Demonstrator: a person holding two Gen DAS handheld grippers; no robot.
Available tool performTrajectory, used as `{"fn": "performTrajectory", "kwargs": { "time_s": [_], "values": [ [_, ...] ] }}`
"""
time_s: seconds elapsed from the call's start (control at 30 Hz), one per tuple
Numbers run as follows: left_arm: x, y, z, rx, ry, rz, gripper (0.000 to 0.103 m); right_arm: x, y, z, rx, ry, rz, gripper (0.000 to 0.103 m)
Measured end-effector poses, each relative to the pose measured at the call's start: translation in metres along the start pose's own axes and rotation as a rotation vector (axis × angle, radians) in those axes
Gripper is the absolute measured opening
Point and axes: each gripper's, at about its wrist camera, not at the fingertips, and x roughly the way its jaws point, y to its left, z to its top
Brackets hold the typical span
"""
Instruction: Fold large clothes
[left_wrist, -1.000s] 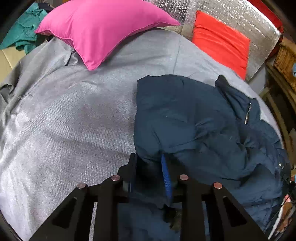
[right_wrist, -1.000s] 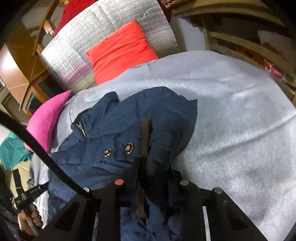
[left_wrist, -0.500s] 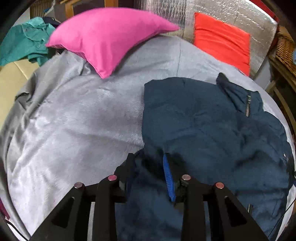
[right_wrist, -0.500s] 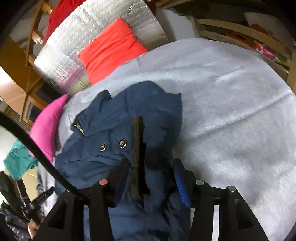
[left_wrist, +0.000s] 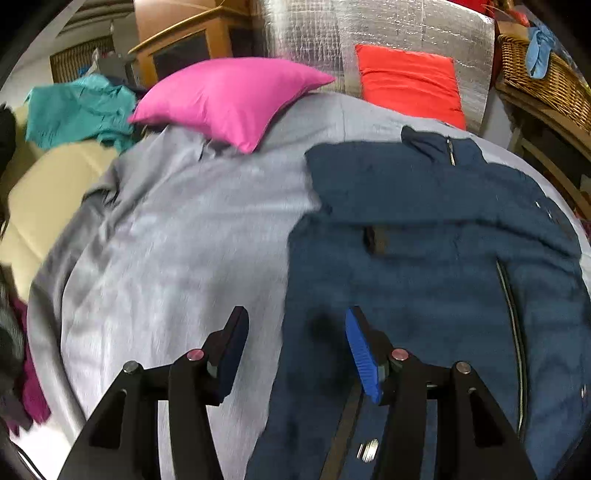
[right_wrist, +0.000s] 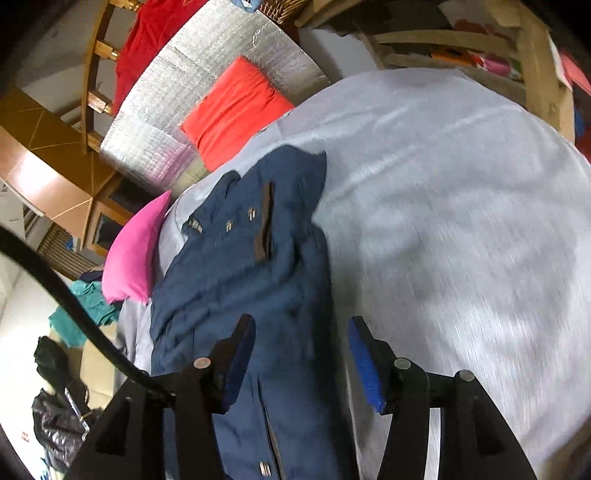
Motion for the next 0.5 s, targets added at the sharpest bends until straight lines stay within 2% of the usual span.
{"fn": "performTrajectory", "kwargs": {
  "time_s": [0.3, 0.5],
  "values": [
    [-0.033, 0.022, -0.065, -0.038, 0.004, -0.050, 0.062, -0.022, -0.015, -0.060, 0.017, 0.060, 0.037, 0.055],
    [-0.035, 0.026, -0.107, 0.032, 0.022, -0.064, 0.063, -0.034, -0.019, -0.081, 0.041, 0.042, 0.047, 0.055]
  ]
}}
